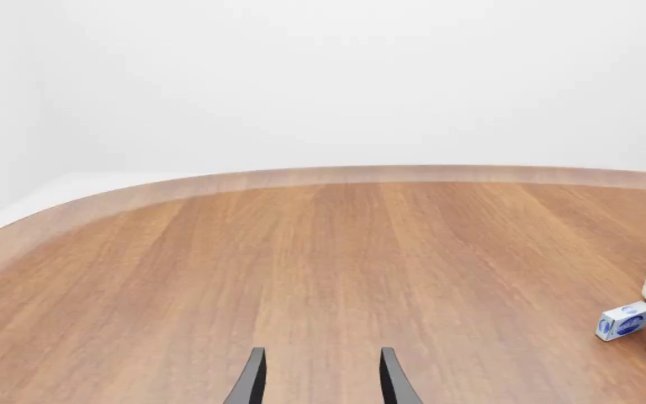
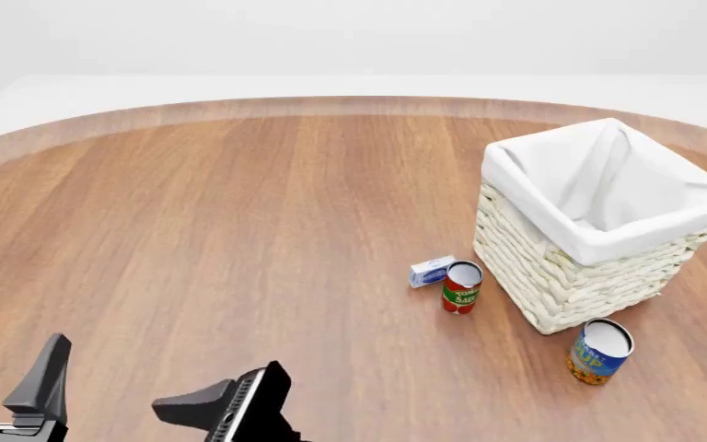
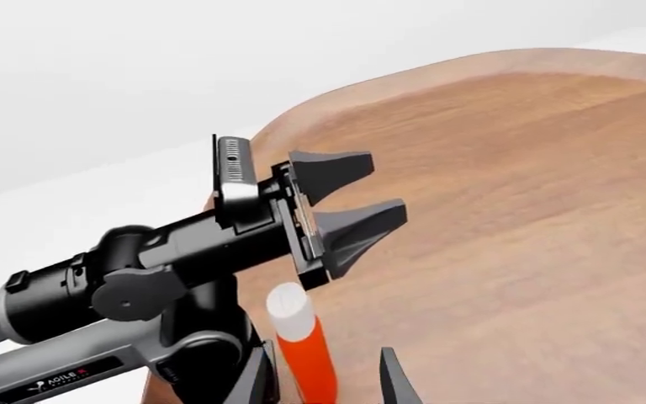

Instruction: Pick up the ketchup, and put it in the basket.

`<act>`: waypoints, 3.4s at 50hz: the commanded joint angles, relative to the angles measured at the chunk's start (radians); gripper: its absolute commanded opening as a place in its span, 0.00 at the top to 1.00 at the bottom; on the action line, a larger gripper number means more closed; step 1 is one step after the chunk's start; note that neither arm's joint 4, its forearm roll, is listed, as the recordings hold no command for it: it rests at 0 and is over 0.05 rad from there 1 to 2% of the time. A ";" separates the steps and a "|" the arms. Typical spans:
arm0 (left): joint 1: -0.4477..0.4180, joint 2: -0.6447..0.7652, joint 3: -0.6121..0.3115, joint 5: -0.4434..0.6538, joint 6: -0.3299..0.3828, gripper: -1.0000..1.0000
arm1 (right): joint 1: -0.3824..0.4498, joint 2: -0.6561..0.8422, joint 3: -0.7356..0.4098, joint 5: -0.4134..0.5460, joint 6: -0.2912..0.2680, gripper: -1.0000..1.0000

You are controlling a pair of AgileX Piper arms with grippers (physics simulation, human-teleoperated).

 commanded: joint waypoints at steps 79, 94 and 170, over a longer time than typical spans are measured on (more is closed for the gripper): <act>0.000 0.000 0.000 0.000 0.000 0.00 | 0.073 0.216 -0.158 0.057 0.148 0.00; 0.000 0.000 0.000 0.000 0.000 0.00 | 0.073 0.227 -0.178 0.068 0.148 0.00; 0.000 0.000 0.000 0.000 0.000 0.00 | 0.068 0.430 -0.353 0.052 0.203 0.00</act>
